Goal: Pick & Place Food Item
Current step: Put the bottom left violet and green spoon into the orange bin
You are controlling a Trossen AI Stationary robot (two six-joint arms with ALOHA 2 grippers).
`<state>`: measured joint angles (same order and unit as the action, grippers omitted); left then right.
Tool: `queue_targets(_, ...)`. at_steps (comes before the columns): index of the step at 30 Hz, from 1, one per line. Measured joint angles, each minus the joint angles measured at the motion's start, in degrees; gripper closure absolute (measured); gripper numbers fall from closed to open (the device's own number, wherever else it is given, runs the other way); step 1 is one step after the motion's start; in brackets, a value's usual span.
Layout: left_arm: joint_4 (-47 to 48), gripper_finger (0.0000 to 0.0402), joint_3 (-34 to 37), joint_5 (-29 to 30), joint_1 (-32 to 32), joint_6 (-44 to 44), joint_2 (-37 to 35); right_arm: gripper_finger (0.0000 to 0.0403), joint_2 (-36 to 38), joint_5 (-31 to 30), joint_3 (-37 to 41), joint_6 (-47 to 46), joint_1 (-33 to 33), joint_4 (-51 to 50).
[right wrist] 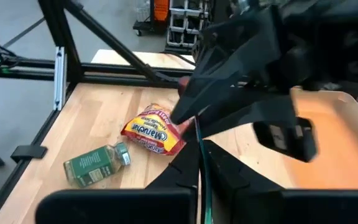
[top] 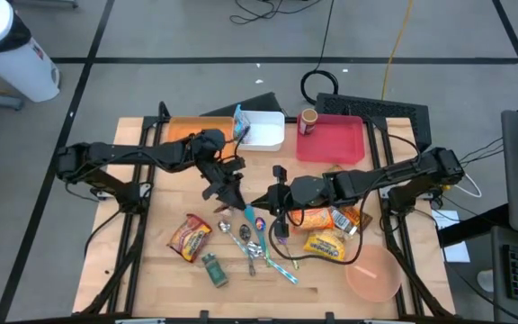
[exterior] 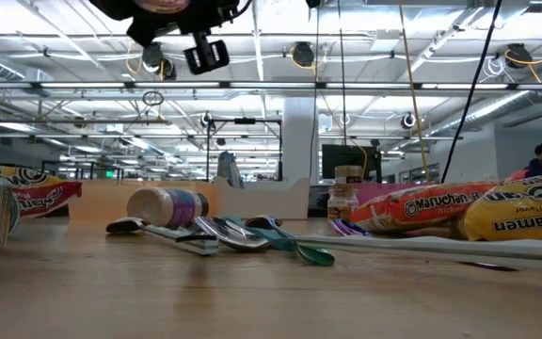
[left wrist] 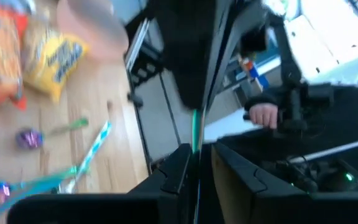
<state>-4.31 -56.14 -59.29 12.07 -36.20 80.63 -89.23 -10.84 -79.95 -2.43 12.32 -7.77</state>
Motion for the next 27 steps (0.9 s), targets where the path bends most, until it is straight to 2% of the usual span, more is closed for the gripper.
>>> queue_targets(5, -13.9, 0.0298, 0.0, -1.2, 3.1, -8.3, 0.0, 0.0401, 0.1, 0.2, 0.0, -1.8, 0.0, -0.6)
queue_targets(10, -28.0, 0.0273, -0.3, -5.6, 8.6, -16.8, 0.0, 0.0402, 0.0, 0.3, 0.0, -5.5, -0.2, -1.0)
queue_targets(13, -32.3, 0.0271, -2.5, -8.5, 12.3, -21.8, 0.0, 0.0402, 0.0, 0.3, 0.0, -9.1, -0.6, -2.1)
queue_targets(19, -33.3, 0.0284, -10.2, -10.2, 17.1, -22.1, -3.1, 0.0402, 0.0, -0.1, 0.0, -15.4, -2.3, -3.3)
queue_targets(22, -33.2, 0.0293, -14.9, -9.8, 19.0, -20.7, -5.0, 0.0402, 0.0, -2.2, 0.7, -18.0, -3.1, -3.5)
queue_targets(27, -29.3, 0.0309, -22.1, -9.1, 22.6, -17.3, -9.8, 0.0402, 0.0, -2.7, 4.3, -23.1, -4.4, -3.2)
